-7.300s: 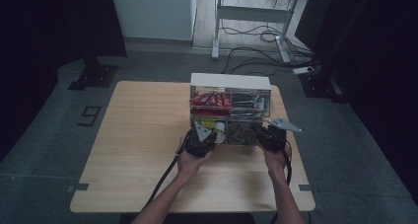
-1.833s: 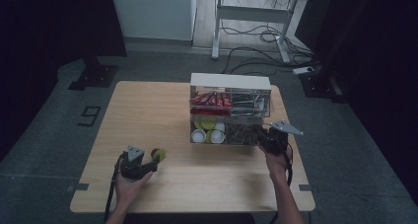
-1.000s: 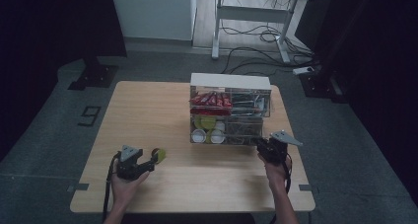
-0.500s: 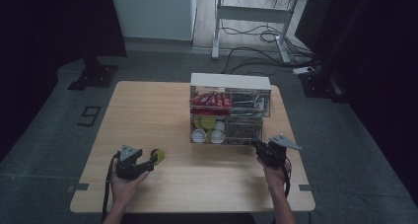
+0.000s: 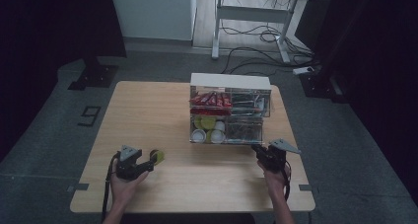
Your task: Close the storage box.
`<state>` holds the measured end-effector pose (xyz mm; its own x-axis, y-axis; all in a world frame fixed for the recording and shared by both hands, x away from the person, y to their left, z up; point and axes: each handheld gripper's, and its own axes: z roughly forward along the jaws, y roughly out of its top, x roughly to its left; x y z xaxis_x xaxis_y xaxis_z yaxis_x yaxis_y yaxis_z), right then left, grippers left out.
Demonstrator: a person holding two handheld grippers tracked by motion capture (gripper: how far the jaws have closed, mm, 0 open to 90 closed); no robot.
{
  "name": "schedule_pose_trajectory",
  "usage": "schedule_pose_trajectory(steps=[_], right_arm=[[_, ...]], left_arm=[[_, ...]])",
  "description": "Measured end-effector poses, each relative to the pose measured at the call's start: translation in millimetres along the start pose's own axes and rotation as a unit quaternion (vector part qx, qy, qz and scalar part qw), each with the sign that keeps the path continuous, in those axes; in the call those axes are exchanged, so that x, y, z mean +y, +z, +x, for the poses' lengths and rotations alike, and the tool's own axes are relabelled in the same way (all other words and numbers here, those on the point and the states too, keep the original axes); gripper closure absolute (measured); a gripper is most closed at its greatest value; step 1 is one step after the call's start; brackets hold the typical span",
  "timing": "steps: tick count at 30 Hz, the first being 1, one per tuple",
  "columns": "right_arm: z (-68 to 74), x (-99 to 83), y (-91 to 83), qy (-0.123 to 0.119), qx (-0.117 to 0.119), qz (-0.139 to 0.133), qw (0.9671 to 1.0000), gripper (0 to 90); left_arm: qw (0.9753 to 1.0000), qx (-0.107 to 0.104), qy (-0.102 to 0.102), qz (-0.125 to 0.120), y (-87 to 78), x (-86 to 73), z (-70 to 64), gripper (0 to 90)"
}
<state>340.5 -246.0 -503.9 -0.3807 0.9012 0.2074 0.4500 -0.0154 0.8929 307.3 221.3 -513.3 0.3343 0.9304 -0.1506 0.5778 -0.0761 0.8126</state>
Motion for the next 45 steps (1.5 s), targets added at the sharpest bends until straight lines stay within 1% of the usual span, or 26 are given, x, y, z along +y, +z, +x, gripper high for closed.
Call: schedule_pose_trajectory(steps=[3,8,14,16,20,27,31,34,36,37,38,39,40,43,45], right_arm=[[0.2,-1.1,-1.2,0.004,0.003,0.001,1.0000,88.6],[1.9,-2.8,-4.6,0.004,0.006,0.001,1.0000,88.6],[0.8,-5.8,-10.0,0.007,0.003,0.003,1.0000,88.2],[-0.9,-9.7,-11.4,0.009,0.001,0.011,0.9999,87.7],[-2.1,-12.6,-13.9,0.012,0.000,0.010,0.9999,87.5],[0.7,-15.2,-15.0,0.007,0.002,0.012,0.9999,86.4],[2.8,-16.6,-13.6,0.002,0.005,0.012,0.9999,81.3],[3.1,-17.2,-13.6,-0.012,-0.001,0.005,0.9999,68.9],[3.1,-17.5,-13.8,-0.019,0.002,0.000,0.9998,61.2],[3.1,-17.5,-13.8,-0.019,0.002,0.000,0.9998,61.2],[2.8,-18.3,-14.2,-0.024,0.008,-0.004,0.9997,56.9],[2.8,-18.3,-14.2,-0.024,0.008,-0.004,0.9997,56.9],[2.2,-19.3,-15.3,-0.028,0.014,-0.007,0.9995,53.6],[0.8,-21.2,-18.2,-0.037,0.030,-0.011,0.9988,50.1],[-0.3,-24.1,-21.0,-0.044,0.035,-0.013,0.9983,48.6]], left_arm=[[1.0000,-0.001,-0.001,0.001,-0.3,-0.1,1.4,32.6],[1.0000,0.001,-0.002,0.000,-0.9,0.0,2.2,32.6],[1.0000,0.001,-0.001,0.002,0.1,-0.8,1.9,32.6],[1.0000,0.000,0.000,0.004,0.3,-1.0,1.7,32.5],[1.0000,0.000,-0.003,0.003,-0.5,-0.8,2.3,32.5],[1.0000,0.000,-0.005,-0.001,-1.4,-0.5,2.9,32.5],[1.0000,-0.001,-0.003,0.001,-1.2,-0.6,2.6,32.5],[1.0000,0.001,-0.002,0.000,-2.2,-0.2,2.9,32.4],[1.0000,0.002,-0.003,-0.002,-3.0,0.1,3.3,32.3],[1.0000,0.002,-0.003,-0.002,-3.0,0.1,3.3,32.2],[1.0000,0.002,-0.002,-0.002,-3.4,0.0,3.3,32.2],[1.0000,0.002,-0.002,-0.002,-3.4,0.0,3.3,32.1],[1.0000,0.002,-0.001,-0.001,-3.2,-0.4,2.8,32.0],[1.0000,0.003,0.003,0.001,-3.2,-1.5,1.0,31.9],[1.0000,0.004,0.007,0.002,-3.6,-2.2,-0.8,31.8]])
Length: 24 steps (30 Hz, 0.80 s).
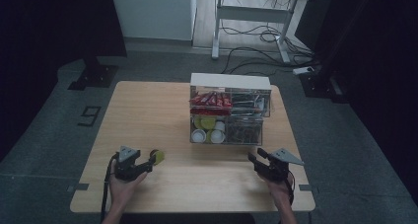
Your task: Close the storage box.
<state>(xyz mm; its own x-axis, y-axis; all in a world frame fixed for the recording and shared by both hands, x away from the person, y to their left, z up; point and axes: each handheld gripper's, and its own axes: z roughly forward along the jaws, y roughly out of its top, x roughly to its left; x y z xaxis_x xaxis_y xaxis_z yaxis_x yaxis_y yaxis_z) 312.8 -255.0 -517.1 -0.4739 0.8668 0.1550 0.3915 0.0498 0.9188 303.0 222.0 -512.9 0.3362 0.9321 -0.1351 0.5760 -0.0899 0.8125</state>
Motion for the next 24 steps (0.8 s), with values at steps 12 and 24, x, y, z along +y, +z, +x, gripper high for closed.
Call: schedule_pose_trajectory(steps=[12,24], right_arm=[[-8.0,-28.9,-14.1,-0.010,-0.018,0.052,0.9985,41.6],[-8.7,-41.3,-15.4,-0.020,-0.030,0.083,0.9959,39.1]], left_arm=[[1.0000,0.000,0.001,0.009,-4.0,-6.7,-5.0,30.6],[0.9997,0.019,-0.002,0.017,-13.8,-25.0,-1.8,30.0]])
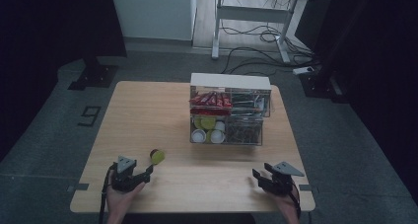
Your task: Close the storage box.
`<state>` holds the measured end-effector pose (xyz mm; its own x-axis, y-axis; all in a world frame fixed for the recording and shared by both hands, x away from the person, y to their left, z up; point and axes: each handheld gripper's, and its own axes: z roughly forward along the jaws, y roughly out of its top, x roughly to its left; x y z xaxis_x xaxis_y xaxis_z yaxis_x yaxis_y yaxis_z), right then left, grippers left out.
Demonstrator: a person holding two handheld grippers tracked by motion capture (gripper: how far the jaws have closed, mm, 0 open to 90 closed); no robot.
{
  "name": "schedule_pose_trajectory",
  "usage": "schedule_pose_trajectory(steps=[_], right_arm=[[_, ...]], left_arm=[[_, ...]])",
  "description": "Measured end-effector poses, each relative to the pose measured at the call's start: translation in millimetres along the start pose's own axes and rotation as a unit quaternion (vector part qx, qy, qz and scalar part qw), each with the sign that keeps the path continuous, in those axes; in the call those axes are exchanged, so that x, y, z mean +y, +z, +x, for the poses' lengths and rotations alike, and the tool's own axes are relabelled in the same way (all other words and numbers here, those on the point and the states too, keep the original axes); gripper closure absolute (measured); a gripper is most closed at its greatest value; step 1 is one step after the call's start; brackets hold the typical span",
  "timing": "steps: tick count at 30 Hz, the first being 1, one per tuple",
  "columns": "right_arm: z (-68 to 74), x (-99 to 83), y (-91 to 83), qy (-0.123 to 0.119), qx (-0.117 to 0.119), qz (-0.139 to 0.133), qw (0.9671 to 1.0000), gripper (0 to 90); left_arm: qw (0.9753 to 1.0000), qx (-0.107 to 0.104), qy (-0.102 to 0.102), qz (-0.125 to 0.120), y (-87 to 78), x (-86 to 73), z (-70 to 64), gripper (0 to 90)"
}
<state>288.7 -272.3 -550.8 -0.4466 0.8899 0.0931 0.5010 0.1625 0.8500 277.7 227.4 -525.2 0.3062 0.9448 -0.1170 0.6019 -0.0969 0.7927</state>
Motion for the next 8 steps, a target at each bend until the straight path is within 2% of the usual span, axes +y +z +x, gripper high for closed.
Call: schedule_pose_trajectory(steps=[8], right_arm=[[-0.6,1.7,3.6,-0.001,-0.007,0.010,0.9999,37.5]], left_arm=[[1.0000,-0.002,-0.002,0.002,1.5,-0.2,2.3,29.9]])
